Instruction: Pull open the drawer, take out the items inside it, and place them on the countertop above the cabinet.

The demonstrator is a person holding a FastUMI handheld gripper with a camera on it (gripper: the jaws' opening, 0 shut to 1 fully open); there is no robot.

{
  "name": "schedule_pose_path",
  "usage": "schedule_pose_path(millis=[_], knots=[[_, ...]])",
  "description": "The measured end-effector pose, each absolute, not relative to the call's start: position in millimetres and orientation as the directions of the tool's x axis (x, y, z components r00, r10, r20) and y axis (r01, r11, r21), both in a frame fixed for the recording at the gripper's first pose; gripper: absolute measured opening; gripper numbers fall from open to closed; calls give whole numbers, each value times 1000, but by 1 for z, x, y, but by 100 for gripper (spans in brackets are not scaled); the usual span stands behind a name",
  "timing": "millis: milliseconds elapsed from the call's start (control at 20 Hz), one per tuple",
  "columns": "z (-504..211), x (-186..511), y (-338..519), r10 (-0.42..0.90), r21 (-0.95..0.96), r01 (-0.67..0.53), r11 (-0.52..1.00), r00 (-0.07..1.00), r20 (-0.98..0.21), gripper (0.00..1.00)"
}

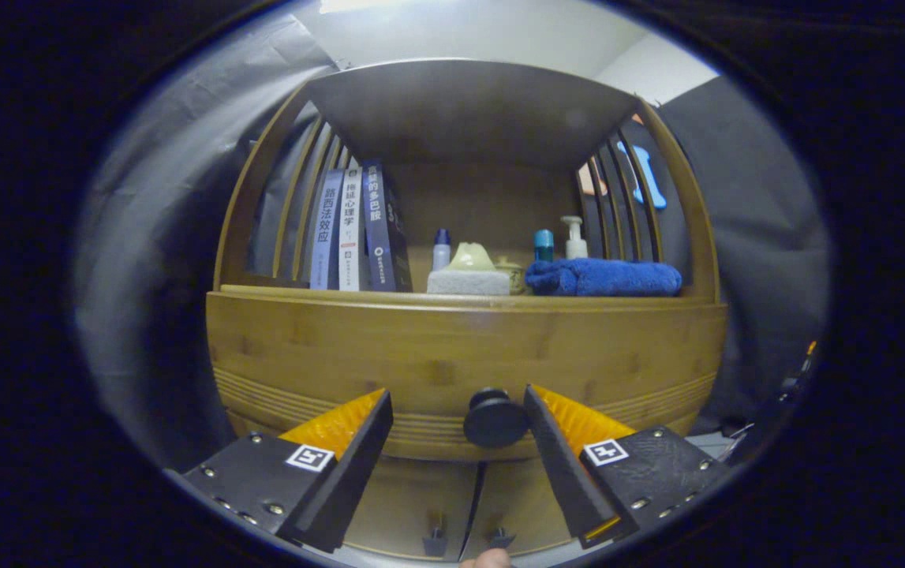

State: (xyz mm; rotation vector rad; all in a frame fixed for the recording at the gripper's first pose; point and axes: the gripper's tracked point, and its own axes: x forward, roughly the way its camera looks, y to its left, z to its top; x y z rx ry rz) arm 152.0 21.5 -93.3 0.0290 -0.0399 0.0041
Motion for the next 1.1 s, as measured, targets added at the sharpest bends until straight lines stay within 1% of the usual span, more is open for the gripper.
schedule_pose_path(millis=[200, 300, 450, 550, 650, 950, 1100], knots=[[-94, 108, 6, -1, 33, 2, 999, 999, -35, 99], [-82, 84, -1, 4, 46, -1, 999, 997, -79, 99], [-48, 44, -20, -18, 88, 28, 996, 993, -114, 99], [-17, 24, -28, -32, 90, 41, 995, 995, -96, 99], [5, 9, -32, -40, 76, 48, 996, 994, -106, 99], [69, -28, -25, 1, 76, 5, 997, 997, -80, 99], [102, -47, -16, 41, 73, -38, 997, 998, -38, 99]])
